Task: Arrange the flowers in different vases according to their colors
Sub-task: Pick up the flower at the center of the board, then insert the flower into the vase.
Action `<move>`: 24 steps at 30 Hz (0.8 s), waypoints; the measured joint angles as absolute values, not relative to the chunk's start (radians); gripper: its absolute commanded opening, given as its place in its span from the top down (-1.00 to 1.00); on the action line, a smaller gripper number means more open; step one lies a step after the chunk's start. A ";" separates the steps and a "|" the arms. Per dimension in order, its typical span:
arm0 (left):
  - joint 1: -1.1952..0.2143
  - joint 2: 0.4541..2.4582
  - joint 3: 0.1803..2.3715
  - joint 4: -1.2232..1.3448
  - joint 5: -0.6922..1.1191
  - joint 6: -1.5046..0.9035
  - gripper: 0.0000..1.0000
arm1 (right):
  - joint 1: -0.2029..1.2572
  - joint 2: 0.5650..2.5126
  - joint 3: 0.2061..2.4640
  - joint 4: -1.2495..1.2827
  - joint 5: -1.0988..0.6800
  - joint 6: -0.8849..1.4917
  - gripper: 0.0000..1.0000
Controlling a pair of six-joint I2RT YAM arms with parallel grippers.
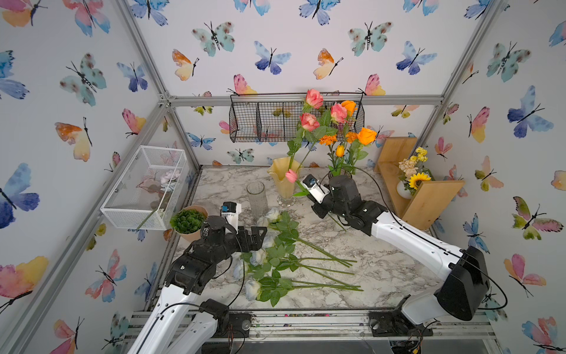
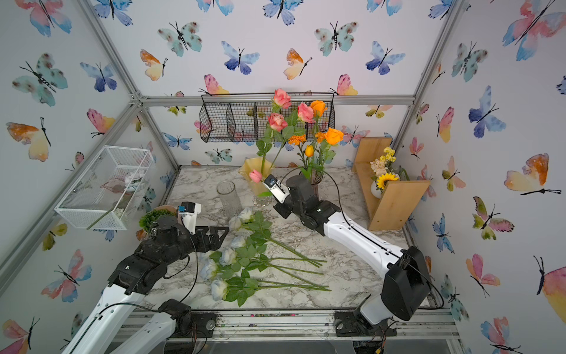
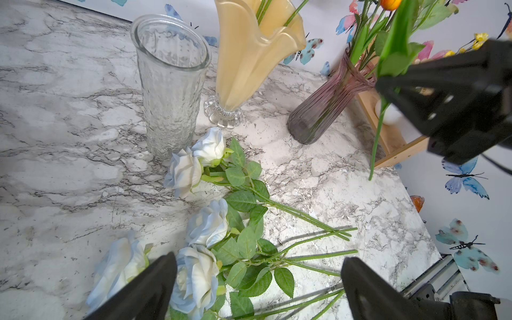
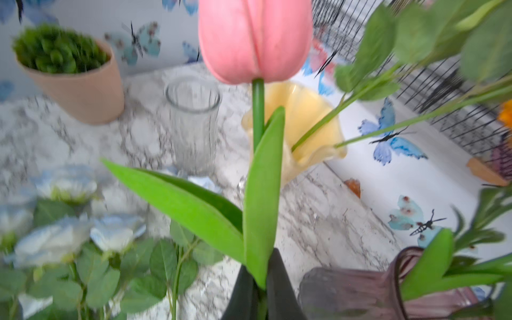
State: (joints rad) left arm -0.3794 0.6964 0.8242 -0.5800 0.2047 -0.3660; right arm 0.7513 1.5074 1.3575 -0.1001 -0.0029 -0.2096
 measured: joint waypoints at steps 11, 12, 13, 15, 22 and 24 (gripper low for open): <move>-0.379 0.686 0.824 -0.580 0.205 -0.366 -0.97 | 0.715 1.694 1.744 0.181 0.017 -0.012 0.95; -0.379 0.685 0.824 -0.580 0.205 -0.366 -0.98 | 0.712 1.727 1.785 0.198 0.017 0.002 0.95; -0.379 0.685 0.824 -0.580 0.204 -0.366 -0.97 | 0.711 1.759 1.824 0.211 0.018 0.011 0.95; -0.379 0.683 0.824 -0.580 0.204 -0.366 -0.97 | 0.704 1.835 1.916 0.236 0.017 0.028 0.95; -0.379 0.680 0.824 -0.580 0.204 -0.366 -0.97 | 0.702 2.013 2.037 0.353 0.017 0.068 0.95; -0.379 0.679 0.824 -0.580 0.204 -0.366 -0.97 | 0.702 2.055 2.050 0.384 0.017 0.078 0.95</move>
State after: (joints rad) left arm -0.3794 0.6792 0.8242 -0.5800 0.2043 -0.3664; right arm 0.7025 2.0552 2.0502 0.3836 0.0174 0.0784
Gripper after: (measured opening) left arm 0.987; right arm 0.078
